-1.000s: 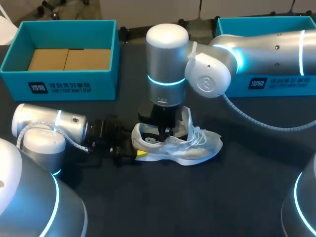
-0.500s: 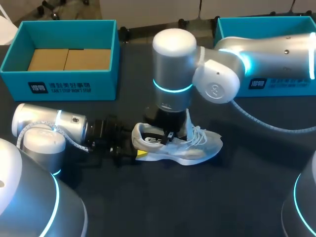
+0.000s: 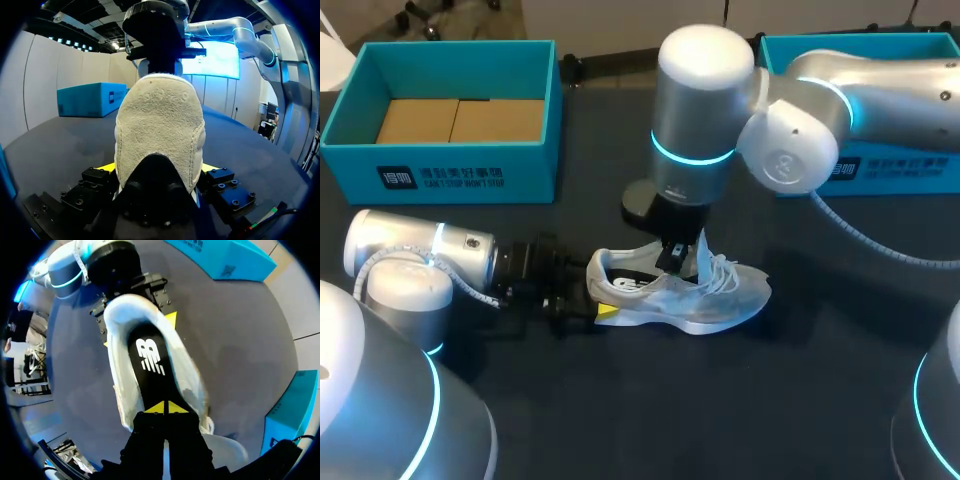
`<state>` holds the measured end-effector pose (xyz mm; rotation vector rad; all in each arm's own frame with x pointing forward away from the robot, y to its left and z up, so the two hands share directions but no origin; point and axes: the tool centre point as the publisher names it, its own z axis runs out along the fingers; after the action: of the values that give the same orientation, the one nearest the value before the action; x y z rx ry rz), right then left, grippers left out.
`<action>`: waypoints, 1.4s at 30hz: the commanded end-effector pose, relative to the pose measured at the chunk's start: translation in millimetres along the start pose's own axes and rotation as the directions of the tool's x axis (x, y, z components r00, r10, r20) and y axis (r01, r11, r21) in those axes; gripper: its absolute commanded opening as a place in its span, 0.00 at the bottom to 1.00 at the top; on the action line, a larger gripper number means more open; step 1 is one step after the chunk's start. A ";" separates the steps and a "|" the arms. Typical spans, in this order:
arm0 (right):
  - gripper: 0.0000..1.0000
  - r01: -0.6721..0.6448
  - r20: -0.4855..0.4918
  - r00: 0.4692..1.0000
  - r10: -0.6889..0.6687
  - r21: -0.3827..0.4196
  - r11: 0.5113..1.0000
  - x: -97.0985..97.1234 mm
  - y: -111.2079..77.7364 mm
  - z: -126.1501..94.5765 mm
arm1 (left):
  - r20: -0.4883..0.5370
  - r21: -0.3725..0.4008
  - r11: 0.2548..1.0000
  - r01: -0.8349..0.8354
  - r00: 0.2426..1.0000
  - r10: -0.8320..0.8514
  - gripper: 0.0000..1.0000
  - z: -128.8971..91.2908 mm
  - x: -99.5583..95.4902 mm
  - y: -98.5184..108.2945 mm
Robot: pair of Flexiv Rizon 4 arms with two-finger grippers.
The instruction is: Take the shoe out of the shoebox, open the shoe tongue, remove and reinsert the insole, then place the shoe into the shoebox
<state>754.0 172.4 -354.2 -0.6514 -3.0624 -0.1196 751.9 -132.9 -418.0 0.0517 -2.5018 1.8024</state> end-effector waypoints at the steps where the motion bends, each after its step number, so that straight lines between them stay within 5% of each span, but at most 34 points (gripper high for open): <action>1: 0.00 0.005 0.013 1.000 -0.005 -0.006 1.000 0.4 -1.2 -11.2 | 0.002 -0.002 1.000 0.001 1.000 -0.001 0.00 0.4 1.4 0.5; 5: 0.00 0.028 -0.001 1.000 -0.028 -0.019 0.999 3.3 3.9 -4.9 | 0.002 -0.002 1.000 0.001 1.000 -0.001 0.00 0.4 1.4 0.5; 6: 0.10 0.035 -0.007 0.999 -0.035 -0.018 0.999 5.0 5.6 -1.5 | 0.002 -0.002 1.000 0.001 1.000 -0.001 0.00 0.4 1.4 0.5; 7: 0.33 0.044 -0.012 0.999 -0.044 -0.018 0.999 7.2 7.4 2.1 | 0.002 -0.002 1.000 0.001 1.000 -0.001 0.00 0.4 1.4 0.5; 8: 0.37 0.048 -0.014 0.999 -0.048 -0.019 0.999 9.4 9.5 6.0 | 0.002 -0.002 1.000 0.001 1.000 -0.001 0.00 0.4 1.4 0.5; 23: 0.44 0.072 -0.045 0.996 -0.073 -0.023 0.997 15.0 22.2 41.1 | 0.002 -0.002 1.000 0.001 1.000 -0.001 0.00 0.4 1.4 0.5; 24: 0.50 0.074 -0.044 0.996 -0.075 -0.022 0.997 15.1 22.4 41.9 | 0.002 -0.002 1.000 0.001 1.000 -0.001 0.00 0.4 1.4 0.5; 25: 0.78 0.075 -0.043 0.996 -0.076 -0.022 0.997 15.2 22.6 42.8 | 0.002 -0.002 1.000 0.001 1.000 -0.001 0.00 0.4 1.4 0.5; 28: 1.00 0.078 -0.038 0.996 -0.079 -0.022 0.997 14.7 22.9 45.3 | 0.002 -0.002 1.000 0.001 1.000 -0.001 0.00 0.4 1.4 0.5; 42: 1.00 0.098 -0.055 0.994 -0.099 -0.020 0.995 17.6 31.5 73.8 | 0.002 -0.002 1.000 0.001 1.000 -0.001 0.00 0.4 1.4 0.5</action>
<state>750.4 203.5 -403.7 -0.4944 -3.0523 -0.1716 751.8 -131.9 -419.4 0.0493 -2.5032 1.8011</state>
